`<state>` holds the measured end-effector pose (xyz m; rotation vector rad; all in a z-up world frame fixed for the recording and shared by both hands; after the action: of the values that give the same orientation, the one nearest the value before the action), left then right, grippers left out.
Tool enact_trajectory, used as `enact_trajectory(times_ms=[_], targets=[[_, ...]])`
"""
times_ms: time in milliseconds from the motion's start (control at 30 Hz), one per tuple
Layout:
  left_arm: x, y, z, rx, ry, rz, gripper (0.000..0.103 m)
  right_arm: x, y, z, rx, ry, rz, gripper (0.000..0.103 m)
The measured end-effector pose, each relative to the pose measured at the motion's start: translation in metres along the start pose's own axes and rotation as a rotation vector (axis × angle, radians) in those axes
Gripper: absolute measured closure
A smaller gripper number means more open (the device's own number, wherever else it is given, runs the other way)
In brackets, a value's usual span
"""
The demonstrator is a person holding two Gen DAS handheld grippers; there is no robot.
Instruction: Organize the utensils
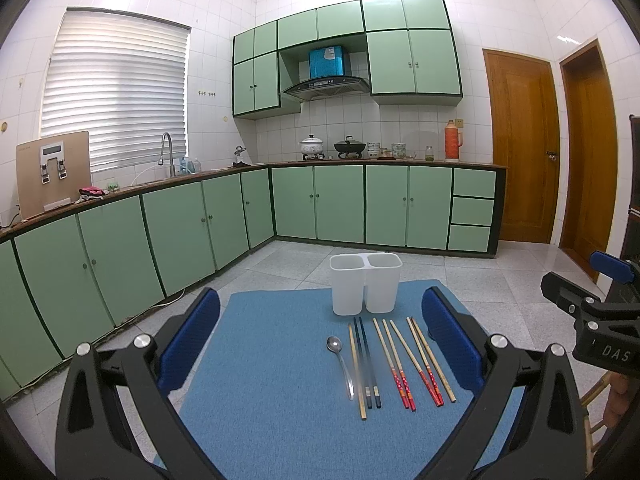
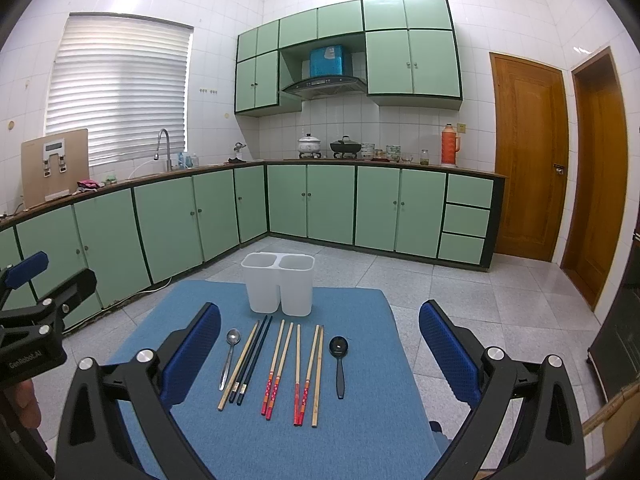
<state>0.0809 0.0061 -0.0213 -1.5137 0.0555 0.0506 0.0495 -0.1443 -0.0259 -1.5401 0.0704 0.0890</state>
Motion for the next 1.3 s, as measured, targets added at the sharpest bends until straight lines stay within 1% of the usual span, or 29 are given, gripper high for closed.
enact_trajectory(times_ms=[833,1167,1300], targets=[[0.000,0.000,0.000,0.001,0.000,0.000,0.005,0.001,0.001,0.002,0.001,0.000,0.000,0.006],[0.001,0.002,0.006,-0.002,-0.003,0.005,0.005,0.001,0.000,0.006,0.001,0.001,0.002,0.006],[0.006,0.007,0.010,-0.001,-0.006,0.015,0.005,0.008,0.002,0.006,-0.003,0.003,0.007,0.006]])
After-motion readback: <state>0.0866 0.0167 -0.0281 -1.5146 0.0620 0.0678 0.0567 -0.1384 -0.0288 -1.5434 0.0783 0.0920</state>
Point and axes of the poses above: each gripper's, at about its wrist camera, not at the fingertips, and x roughly the way its jaws point, z to its left, y to its underside, the point moved 8 cm from there along x, roughly the way its jaws point, and after that the axes turned 12 degrees about -z, right-handed, at the moved point
